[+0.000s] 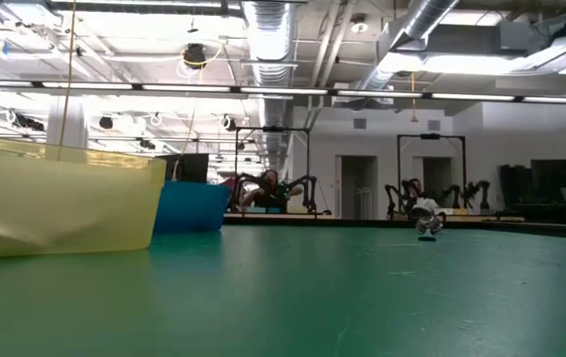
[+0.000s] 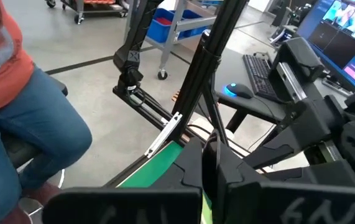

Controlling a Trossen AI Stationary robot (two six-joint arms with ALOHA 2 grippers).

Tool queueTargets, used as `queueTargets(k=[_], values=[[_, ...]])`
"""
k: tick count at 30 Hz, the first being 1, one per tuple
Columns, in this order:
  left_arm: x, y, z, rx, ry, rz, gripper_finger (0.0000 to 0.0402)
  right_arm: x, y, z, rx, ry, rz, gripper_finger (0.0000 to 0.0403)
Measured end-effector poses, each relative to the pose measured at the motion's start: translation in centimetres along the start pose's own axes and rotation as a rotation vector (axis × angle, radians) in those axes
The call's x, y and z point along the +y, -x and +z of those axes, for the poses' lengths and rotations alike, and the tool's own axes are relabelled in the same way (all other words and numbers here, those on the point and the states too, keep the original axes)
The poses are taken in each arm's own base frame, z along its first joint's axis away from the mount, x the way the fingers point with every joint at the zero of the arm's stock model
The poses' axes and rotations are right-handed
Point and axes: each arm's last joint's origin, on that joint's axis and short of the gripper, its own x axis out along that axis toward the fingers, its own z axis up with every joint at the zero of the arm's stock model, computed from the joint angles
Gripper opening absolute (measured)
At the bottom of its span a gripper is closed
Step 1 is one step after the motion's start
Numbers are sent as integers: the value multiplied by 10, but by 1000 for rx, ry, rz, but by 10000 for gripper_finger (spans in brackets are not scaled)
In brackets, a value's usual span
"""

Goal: Sort silverware by color (type)
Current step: Put the black spoon into the dark blue bin

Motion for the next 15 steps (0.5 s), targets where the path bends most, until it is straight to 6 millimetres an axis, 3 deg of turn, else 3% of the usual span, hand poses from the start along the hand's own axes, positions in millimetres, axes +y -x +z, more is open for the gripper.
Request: queueTargets(k=[5,12,15], values=[[1,0,0,-5,-15,25,28,0,0,0,3,-3,0,8],[0,3,-2,19,-6,37,114,-1,0,0,-2,-2,-7,8],[-5,15,0,52,23,44,149,1,0,1,-4,-1,-3,8]])
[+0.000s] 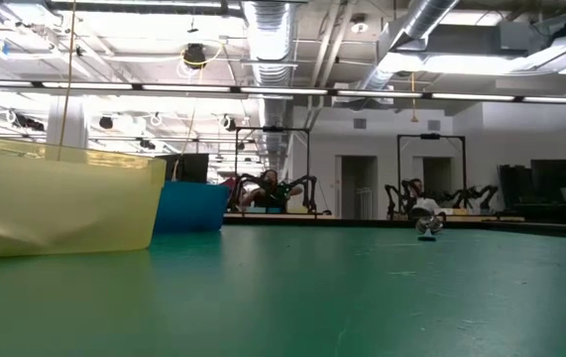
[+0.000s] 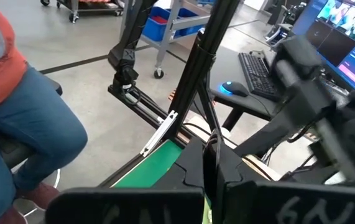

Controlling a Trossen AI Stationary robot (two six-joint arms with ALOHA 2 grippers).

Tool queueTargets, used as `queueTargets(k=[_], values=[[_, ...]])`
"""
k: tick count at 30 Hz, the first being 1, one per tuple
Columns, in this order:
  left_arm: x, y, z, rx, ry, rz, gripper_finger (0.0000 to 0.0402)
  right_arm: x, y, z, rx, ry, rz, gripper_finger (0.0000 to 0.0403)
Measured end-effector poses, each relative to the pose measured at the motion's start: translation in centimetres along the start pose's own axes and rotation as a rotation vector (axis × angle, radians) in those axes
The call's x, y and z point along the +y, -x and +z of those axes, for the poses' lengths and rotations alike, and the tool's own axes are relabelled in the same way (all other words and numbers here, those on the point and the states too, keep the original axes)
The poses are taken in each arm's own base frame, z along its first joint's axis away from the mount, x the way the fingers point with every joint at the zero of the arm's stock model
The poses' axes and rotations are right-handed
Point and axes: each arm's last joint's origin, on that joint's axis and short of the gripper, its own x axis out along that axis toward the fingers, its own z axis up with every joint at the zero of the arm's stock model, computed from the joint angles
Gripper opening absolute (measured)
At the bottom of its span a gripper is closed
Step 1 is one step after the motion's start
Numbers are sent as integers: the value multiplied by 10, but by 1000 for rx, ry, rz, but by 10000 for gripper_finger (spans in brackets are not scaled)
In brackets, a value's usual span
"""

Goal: Sort silverware by color (type)
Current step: Put the black spoon into the dark blue bin

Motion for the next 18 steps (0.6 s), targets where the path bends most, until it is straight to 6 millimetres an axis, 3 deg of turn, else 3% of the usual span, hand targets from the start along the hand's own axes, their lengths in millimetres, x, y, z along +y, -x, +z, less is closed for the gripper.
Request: queueTargets(k=[5,9,14,18], values=[[-16,44,20,-11,41,33,176,1,6,5,-15,-17,-1,8],[-28,78,29,-55,73,212,177,3,12,7,22,-53,-38,8],[-43,101,16,-69,34,481,154,2,8,-4,112,-46,-115,8],[-54,103,-1,-97,35,483,121,-8,-4,-31,167,-104,-140,8]])
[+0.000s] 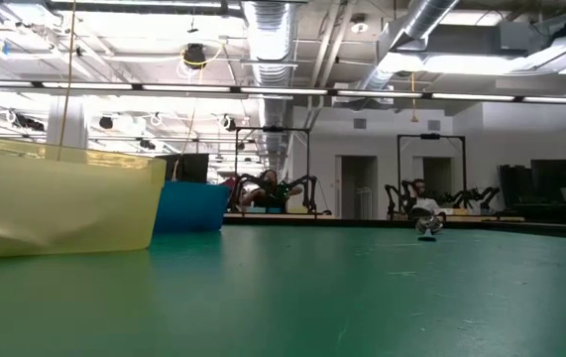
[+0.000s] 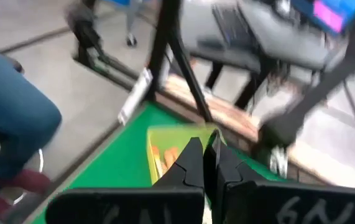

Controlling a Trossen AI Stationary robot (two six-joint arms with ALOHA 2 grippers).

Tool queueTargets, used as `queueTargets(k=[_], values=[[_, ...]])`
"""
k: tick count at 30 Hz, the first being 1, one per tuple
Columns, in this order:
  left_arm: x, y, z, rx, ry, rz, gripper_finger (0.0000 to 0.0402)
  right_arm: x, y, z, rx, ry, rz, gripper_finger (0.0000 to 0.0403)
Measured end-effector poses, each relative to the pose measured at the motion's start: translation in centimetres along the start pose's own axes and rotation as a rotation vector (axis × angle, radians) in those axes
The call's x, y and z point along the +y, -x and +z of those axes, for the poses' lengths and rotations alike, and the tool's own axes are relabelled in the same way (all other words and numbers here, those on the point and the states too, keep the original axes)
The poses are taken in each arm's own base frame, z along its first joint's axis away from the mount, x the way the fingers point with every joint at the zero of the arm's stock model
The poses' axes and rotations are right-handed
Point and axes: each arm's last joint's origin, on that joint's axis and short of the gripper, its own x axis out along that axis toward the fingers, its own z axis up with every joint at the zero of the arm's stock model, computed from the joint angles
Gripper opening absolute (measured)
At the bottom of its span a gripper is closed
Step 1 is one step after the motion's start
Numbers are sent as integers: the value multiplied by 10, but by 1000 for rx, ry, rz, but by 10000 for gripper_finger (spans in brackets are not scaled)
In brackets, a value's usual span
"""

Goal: Sort silverware by color (type)
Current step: Put the black spoon into the dark blue bin

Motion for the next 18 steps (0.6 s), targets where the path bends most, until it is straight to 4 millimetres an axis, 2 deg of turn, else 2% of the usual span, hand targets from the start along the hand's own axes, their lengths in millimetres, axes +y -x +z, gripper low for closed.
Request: queueTargets(k=[4,10,18], values=[[-9,-5,-19,-80,-3,4,91,-18,-12,-21,10,-65,-66,8],[-17,-28,-53,-119,-13,44,56,-41,-33,-71,51,-141,-174,8],[-24,-51,-83,-211,-35,96,21,-92,-36,-124,-157,-228,-353,8]])
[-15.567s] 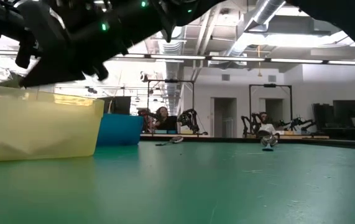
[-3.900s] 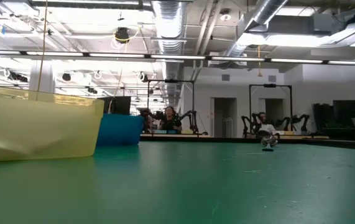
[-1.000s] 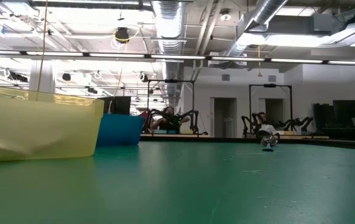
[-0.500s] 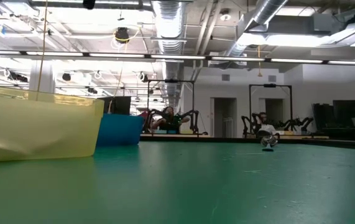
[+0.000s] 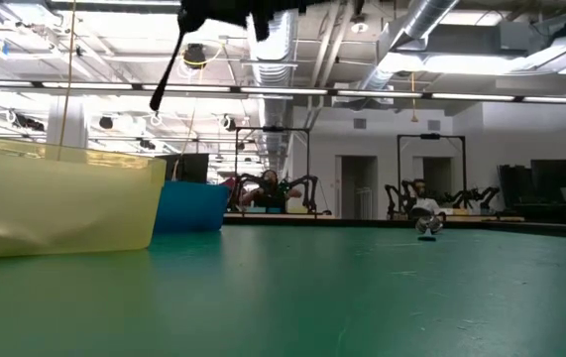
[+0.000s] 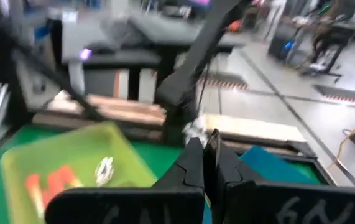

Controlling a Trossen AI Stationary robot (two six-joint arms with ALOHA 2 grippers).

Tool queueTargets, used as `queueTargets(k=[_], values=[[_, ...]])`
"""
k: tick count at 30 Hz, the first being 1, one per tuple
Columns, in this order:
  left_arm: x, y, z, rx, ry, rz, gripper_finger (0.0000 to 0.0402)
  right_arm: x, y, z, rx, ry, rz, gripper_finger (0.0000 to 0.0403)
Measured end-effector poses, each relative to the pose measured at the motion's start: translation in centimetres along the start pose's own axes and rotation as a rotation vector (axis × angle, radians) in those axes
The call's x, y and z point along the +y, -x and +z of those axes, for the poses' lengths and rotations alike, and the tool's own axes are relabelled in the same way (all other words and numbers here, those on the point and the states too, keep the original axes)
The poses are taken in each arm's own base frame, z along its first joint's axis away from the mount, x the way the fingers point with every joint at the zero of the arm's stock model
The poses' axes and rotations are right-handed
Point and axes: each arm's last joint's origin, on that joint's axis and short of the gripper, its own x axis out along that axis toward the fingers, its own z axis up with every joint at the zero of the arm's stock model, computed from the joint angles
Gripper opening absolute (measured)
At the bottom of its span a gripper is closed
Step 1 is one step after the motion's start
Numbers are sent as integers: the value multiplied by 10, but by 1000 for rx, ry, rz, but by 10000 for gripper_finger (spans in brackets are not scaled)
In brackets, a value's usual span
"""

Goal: Sort silverware by color (type)
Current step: Put the black spoon into the dark blue bin

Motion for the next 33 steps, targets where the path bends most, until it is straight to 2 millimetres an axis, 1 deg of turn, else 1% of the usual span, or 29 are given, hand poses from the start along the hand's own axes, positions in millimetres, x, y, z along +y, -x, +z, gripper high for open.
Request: queueTargets(k=[5,7,9,12,14,17,21,24,29,33], values=[[-1,1,-7,-78,-4,11,2,-41,5,-27,-160,-141,-67,8],[0,3,-9,-115,-9,14,2,-53,0,-41,-227,-181,-100,8],[2,6,-8,-155,-5,9,1,-61,-6,-57,-246,-230,-113,8],[5,9,-10,-204,3,6,0,-67,-26,-75,-283,-281,-99,8],[7,10,-13,-227,2,4,0,-70,-37,-83,-274,-306,-102,8],[11,15,-13,-243,14,5,0,-76,-55,-94,-240,-317,-112,8],[13,18,-13,-249,14,11,0,-83,-71,-102,-169,-326,-124,8],[13,18,-13,-248,3,15,0,-89,-80,-105,-113,-331,-137,8],[13,18,-13,-243,-8,19,0,-94,-95,-118,-102,-326,-144,8],[13,18,-13,-243,-9,12,0,-98,-103,-129,-105,-352,-151,8]])
